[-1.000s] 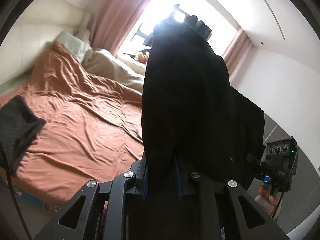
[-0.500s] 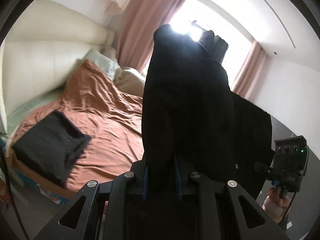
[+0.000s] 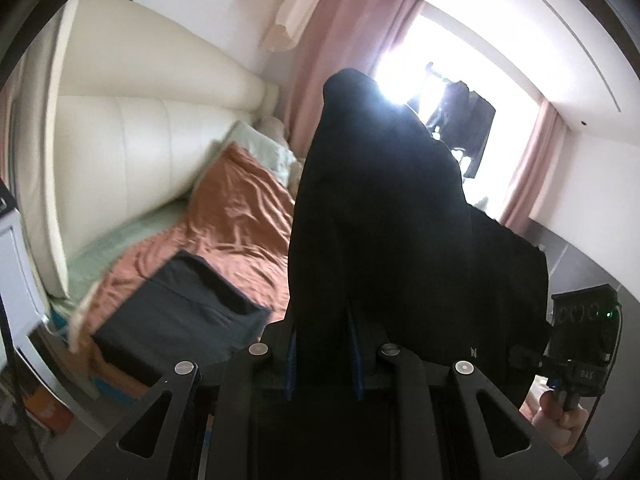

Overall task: Fold large clothes
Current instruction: 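Carry the lifted black trousers with both tools away from the bed, then lower the black trousers with both tools onto the folded black shirt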

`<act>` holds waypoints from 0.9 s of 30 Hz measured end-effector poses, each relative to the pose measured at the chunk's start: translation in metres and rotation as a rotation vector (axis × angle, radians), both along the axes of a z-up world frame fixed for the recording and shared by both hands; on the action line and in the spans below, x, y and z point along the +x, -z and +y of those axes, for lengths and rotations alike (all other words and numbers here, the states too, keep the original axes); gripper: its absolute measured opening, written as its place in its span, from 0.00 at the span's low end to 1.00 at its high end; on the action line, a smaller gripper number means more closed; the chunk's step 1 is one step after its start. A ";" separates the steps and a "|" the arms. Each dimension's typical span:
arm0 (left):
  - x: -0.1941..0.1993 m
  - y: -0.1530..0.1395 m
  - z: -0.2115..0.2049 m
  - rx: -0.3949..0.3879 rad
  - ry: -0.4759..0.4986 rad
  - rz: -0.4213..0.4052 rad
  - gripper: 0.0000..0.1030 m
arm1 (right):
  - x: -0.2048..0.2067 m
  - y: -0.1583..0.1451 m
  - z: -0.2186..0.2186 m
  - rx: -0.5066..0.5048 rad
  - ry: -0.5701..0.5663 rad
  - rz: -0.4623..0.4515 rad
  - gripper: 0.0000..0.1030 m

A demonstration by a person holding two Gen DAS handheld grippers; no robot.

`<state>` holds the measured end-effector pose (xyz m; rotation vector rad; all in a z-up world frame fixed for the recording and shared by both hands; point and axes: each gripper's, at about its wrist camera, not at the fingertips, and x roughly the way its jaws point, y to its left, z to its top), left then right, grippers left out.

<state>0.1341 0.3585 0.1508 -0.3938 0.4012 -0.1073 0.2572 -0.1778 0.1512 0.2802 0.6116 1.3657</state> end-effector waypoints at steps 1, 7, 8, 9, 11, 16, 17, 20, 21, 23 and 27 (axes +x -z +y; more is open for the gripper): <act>0.002 0.000 0.010 0.006 -0.018 -0.001 0.21 | 0.008 0.001 0.013 -0.002 -0.012 0.010 0.09; 0.012 0.001 0.068 0.016 -0.125 0.019 0.21 | 0.028 0.000 0.088 -0.027 -0.070 -0.001 0.09; 0.013 0.001 0.076 0.018 -0.144 0.022 0.21 | 0.031 0.000 0.100 -0.027 -0.083 -0.002 0.09; 0.015 0.000 0.084 0.018 -0.161 0.025 0.21 | 0.034 0.000 0.112 -0.028 -0.093 -0.004 0.09; 0.022 0.001 0.100 0.019 -0.193 0.032 0.21 | 0.044 0.003 0.134 -0.026 -0.116 0.005 0.09; 0.051 0.007 0.130 0.027 -0.256 0.074 0.21 | 0.072 0.016 0.176 -0.036 -0.150 0.053 0.09; 0.057 0.010 0.134 0.028 -0.261 0.084 0.20 | 0.078 0.021 0.182 -0.037 -0.153 0.065 0.09; 0.078 0.022 0.148 0.025 -0.277 0.116 0.20 | 0.092 0.032 0.203 -0.045 -0.159 0.084 0.09; 0.085 0.026 0.152 0.022 -0.282 0.126 0.20 | 0.099 0.037 0.211 -0.050 -0.159 0.096 0.09; 0.101 0.036 0.160 0.013 -0.290 0.147 0.20 | 0.108 0.045 0.219 -0.056 -0.158 0.117 0.09; 0.137 0.056 0.170 0.017 -0.299 0.195 0.20 | 0.131 0.062 0.240 -0.076 -0.152 0.149 0.09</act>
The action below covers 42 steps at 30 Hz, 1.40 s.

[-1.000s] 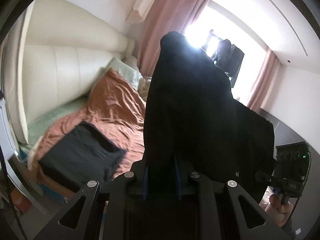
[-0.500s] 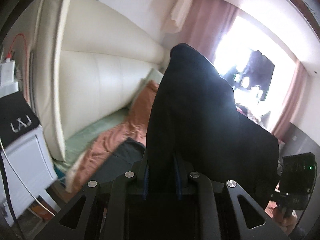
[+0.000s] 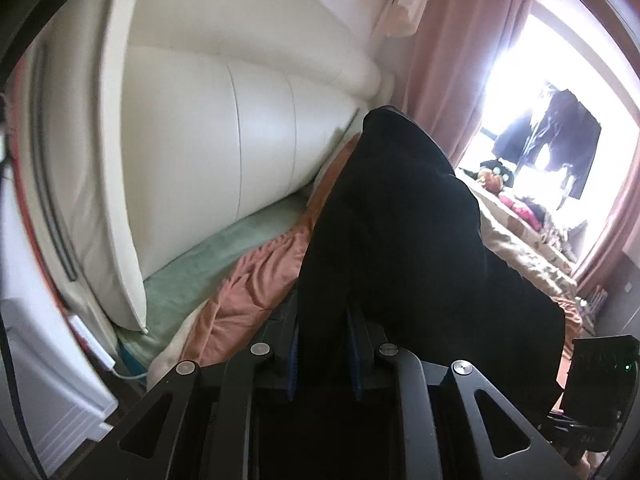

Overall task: Fold large clothes
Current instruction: 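Lower the black trousers with both tools onto the folded black shirt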

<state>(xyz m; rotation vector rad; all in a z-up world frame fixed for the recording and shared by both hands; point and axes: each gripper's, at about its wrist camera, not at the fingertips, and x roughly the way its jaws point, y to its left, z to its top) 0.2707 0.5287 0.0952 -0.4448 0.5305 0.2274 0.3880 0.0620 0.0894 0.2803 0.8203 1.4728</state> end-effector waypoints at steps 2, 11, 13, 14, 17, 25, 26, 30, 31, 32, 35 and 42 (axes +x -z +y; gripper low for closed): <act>0.015 0.010 0.004 -0.015 0.001 0.018 0.20 | 0.011 0.006 0.005 -0.009 0.005 0.013 0.09; 0.084 0.067 0.018 -0.035 -0.035 0.136 0.20 | 0.047 0.051 0.040 -0.102 0.077 0.125 0.12; 0.097 0.080 0.019 -0.034 -0.041 0.173 0.19 | 0.048 0.061 0.047 -0.131 0.093 0.130 0.12; 0.103 0.086 0.020 -0.035 -0.043 0.184 0.19 | 0.049 0.065 0.049 -0.142 0.099 0.137 0.12; 0.111 0.095 0.019 -0.043 -0.046 0.177 0.18 | 0.058 0.077 0.051 -0.177 0.139 0.156 0.12; 0.113 0.099 0.006 0.046 -0.069 0.250 0.19 | 0.062 0.100 0.052 -0.255 0.238 0.198 0.19; 0.103 0.099 0.003 0.033 -0.066 0.248 0.21 | 0.062 0.099 0.053 -0.257 0.251 0.199 0.21; 0.054 0.102 -0.008 -0.007 -0.125 0.231 0.57 | 0.062 0.101 0.054 -0.247 0.264 0.262 0.24; 0.041 0.103 -0.012 -0.016 -0.144 0.223 0.65 | 0.060 0.101 0.054 -0.248 0.263 0.266 0.25; 0.027 0.104 -0.017 -0.027 -0.162 0.214 0.77 | 0.060 0.102 0.054 -0.250 0.260 0.271 0.27; 0.001 0.108 -0.031 -0.024 -0.165 0.215 0.82 | 0.055 0.103 0.050 -0.249 0.253 0.295 0.29; -0.037 0.133 -0.030 -0.100 -0.283 0.229 0.85 | 0.056 0.104 0.035 -0.258 0.245 0.290 0.35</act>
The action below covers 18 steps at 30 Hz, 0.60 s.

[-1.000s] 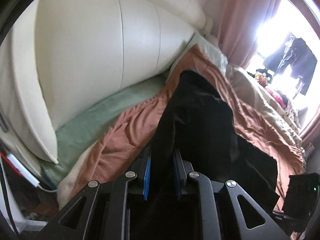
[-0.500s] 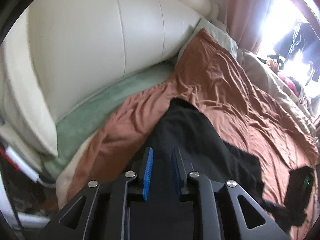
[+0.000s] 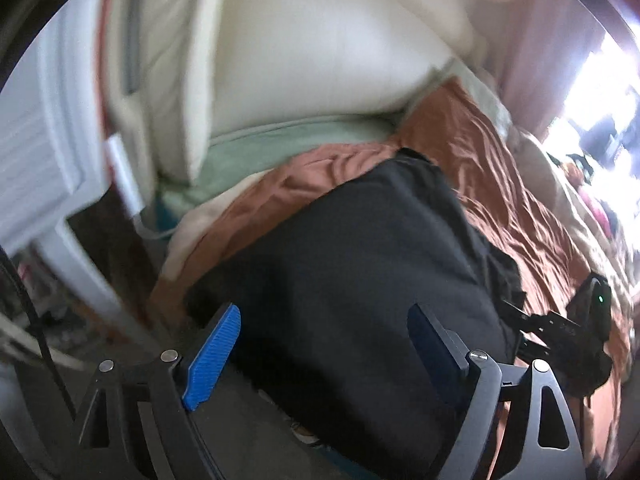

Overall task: Fold large clothes
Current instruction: 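Lower the black trousers with both tools onto the folded black shirt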

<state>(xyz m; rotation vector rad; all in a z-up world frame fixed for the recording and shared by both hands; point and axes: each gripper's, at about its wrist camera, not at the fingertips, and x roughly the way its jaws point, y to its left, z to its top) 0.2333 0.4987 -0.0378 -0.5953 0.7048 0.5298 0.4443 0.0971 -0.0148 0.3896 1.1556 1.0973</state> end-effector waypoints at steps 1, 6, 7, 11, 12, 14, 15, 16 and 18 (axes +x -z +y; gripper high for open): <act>-0.008 0.005 0.002 -0.028 -0.024 -0.015 0.85 | 0.001 0.002 -0.001 -0.002 -0.004 -0.003 0.35; -0.023 0.047 0.012 -0.246 -0.068 -0.077 0.85 | 0.013 0.016 0.005 0.015 -0.009 0.016 0.35; -0.022 0.055 0.013 -0.295 -0.069 -0.093 0.85 | 0.014 0.018 0.005 0.020 -0.012 0.021 0.35; -0.015 0.070 0.015 -0.381 -0.057 -0.169 0.84 | 0.019 0.022 0.008 0.038 -0.033 0.034 0.35; -0.014 0.069 0.015 -0.377 -0.059 -0.179 0.75 | 0.020 0.020 0.008 0.041 -0.035 0.029 0.35; -0.008 0.063 0.014 -0.351 -0.062 -0.176 0.61 | 0.022 0.014 0.010 0.062 -0.043 0.015 0.22; -0.003 0.058 0.013 -0.329 -0.056 -0.167 0.51 | 0.024 0.013 0.010 0.067 -0.041 0.022 0.20; 0.000 0.054 0.013 -0.315 -0.052 -0.158 0.48 | 0.027 0.010 0.012 0.074 -0.038 0.028 0.17; 0.007 0.047 0.016 -0.299 -0.042 -0.145 0.42 | 0.029 0.005 0.013 0.075 -0.032 0.003 0.15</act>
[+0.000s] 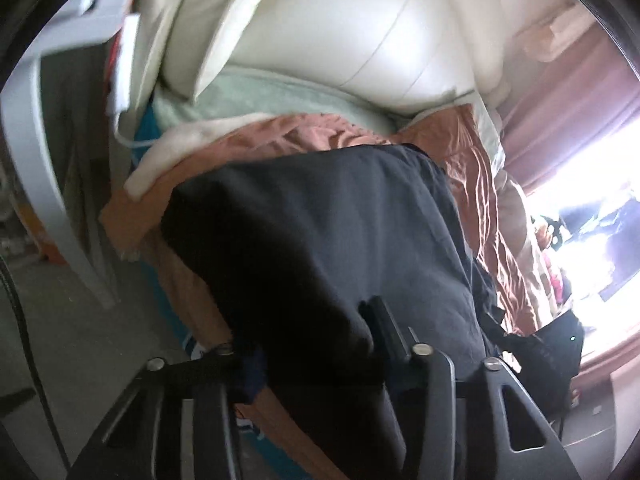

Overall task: Fold large clothes
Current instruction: 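Lower the black trousers with both tools onto the folded black shirt, then open both tools to release the trousers and pull back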

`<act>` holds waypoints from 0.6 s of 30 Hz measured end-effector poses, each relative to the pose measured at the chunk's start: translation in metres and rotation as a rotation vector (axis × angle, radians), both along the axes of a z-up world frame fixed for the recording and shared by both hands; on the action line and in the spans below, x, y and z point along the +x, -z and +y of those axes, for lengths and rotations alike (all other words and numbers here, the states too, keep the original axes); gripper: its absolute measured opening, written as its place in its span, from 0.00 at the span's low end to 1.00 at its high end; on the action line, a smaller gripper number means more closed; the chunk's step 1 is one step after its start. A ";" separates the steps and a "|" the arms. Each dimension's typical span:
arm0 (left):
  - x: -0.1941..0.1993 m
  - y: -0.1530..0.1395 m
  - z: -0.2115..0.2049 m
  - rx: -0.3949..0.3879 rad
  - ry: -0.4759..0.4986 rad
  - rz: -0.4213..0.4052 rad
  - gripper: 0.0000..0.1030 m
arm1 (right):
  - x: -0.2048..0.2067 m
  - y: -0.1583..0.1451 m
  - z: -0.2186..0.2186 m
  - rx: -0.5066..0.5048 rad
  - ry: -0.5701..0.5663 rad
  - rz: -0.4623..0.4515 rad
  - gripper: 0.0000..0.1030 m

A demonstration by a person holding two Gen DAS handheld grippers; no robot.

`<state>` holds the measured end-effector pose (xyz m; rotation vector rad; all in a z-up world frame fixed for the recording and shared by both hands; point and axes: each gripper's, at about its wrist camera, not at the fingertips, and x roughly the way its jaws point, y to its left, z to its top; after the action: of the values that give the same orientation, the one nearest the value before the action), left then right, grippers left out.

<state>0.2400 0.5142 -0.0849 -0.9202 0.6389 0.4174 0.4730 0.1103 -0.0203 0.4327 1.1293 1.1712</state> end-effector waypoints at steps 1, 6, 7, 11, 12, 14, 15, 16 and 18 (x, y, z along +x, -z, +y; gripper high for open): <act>0.005 -0.002 0.002 -0.003 0.004 0.002 0.41 | 0.001 -0.002 0.000 -0.001 0.008 -0.014 0.15; 0.020 0.008 0.008 0.007 0.037 0.015 0.40 | 0.005 0.011 -0.004 -0.016 0.046 -0.019 0.15; 0.020 0.012 0.009 0.004 0.036 0.023 0.40 | 0.005 0.017 -0.005 -0.029 0.039 -0.009 0.15; 0.005 0.019 0.006 0.003 0.005 0.032 0.58 | 0.002 0.022 -0.009 -0.085 0.022 -0.041 0.41; 0.002 0.019 0.005 0.004 -0.004 0.038 0.62 | 0.002 0.021 -0.012 -0.094 0.027 -0.056 0.46; -0.006 0.018 0.000 0.010 -0.006 0.043 0.63 | 0.001 0.022 -0.019 -0.099 0.029 -0.059 0.53; -0.008 0.017 -0.002 0.010 -0.004 0.048 0.63 | 0.000 0.022 -0.022 -0.096 0.026 -0.055 0.53; -0.011 0.014 -0.007 0.014 0.000 0.057 0.63 | -0.001 0.022 -0.026 -0.094 0.023 -0.056 0.53; -0.013 0.009 -0.014 0.032 0.012 0.066 0.63 | -0.006 0.017 -0.032 -0.099 0.018 -0.068 0.53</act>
<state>0.2266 0.5006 -0.0937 -0.8749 0.6964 0.4472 0.4671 0.0783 -0.0370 0.3238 1.1175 1.1012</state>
